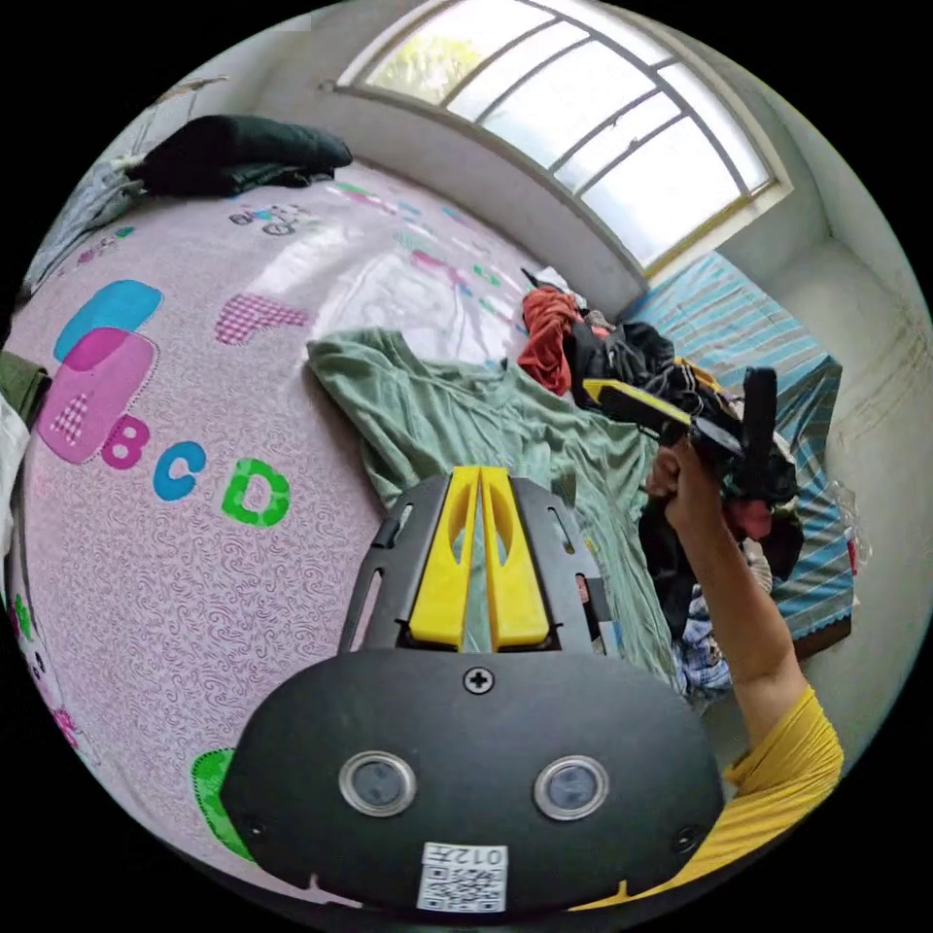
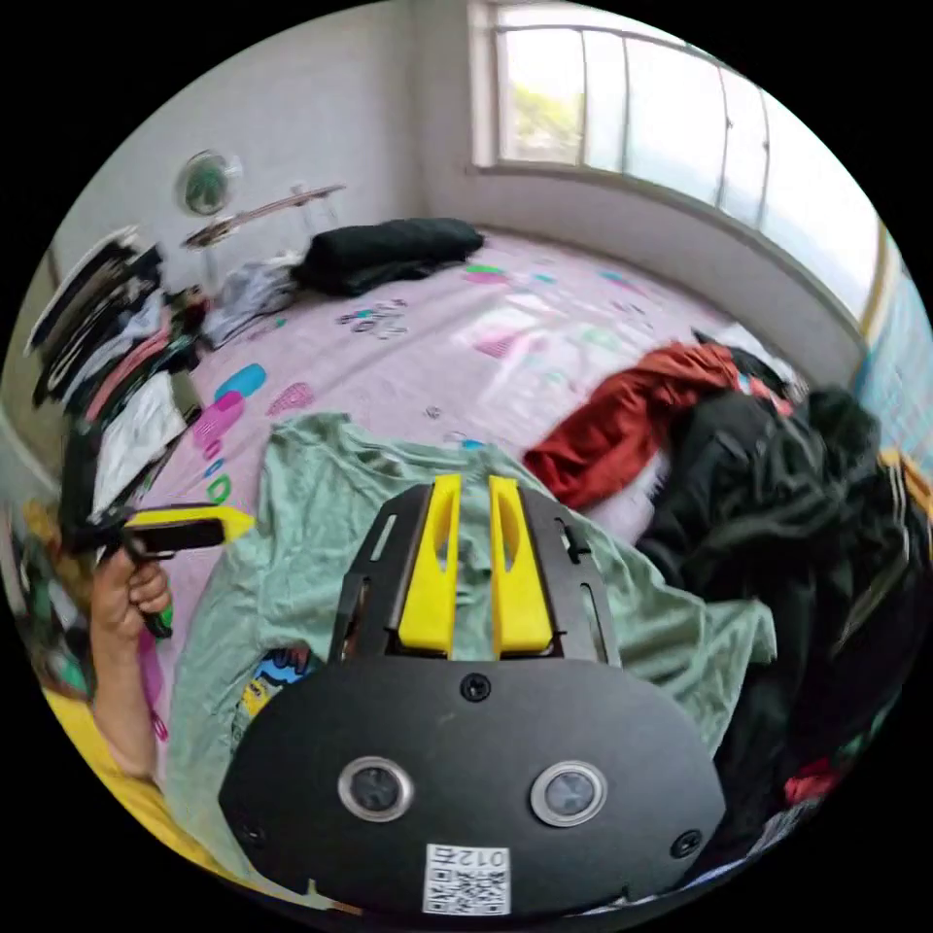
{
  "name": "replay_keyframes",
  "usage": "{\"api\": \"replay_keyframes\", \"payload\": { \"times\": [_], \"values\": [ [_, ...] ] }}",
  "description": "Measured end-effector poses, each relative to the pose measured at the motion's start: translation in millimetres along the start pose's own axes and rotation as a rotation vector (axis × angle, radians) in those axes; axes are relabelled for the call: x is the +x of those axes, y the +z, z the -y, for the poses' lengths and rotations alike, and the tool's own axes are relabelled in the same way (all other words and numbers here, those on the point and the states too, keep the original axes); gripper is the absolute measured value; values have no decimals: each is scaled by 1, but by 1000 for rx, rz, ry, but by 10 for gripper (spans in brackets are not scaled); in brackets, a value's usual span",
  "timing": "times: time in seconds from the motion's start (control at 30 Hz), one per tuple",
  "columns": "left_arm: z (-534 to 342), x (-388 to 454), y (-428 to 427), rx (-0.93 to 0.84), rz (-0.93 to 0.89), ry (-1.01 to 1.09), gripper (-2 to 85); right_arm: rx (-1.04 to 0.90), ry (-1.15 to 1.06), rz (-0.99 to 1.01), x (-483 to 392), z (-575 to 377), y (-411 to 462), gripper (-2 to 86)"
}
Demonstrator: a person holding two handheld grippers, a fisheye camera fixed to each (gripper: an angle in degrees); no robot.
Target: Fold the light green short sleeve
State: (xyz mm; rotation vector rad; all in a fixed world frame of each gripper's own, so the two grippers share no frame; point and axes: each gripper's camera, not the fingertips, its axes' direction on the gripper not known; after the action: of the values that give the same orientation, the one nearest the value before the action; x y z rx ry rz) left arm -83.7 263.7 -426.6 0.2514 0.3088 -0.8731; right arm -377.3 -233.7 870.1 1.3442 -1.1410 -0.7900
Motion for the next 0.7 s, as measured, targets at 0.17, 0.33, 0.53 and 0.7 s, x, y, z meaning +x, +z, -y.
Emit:
{"api": "replay_keyframes", "payload": {
  "times": [0.17,0.33,0.53,0.7],
  "values": [
    [4,-3,16,-42,93,-70,3,-137,-346,300,-108,61,75,86],
    [10,-5,27,-94,138,-68,3,-284,-409,371,-153,114,146,85],
    [14,-4,23,-97,168,-69,3,-372,-226,233,-142,141,198,22],
    [16,-9,18,-109,136,-80,3,-311,175,492,-65,124,221,21]
  ]
}}
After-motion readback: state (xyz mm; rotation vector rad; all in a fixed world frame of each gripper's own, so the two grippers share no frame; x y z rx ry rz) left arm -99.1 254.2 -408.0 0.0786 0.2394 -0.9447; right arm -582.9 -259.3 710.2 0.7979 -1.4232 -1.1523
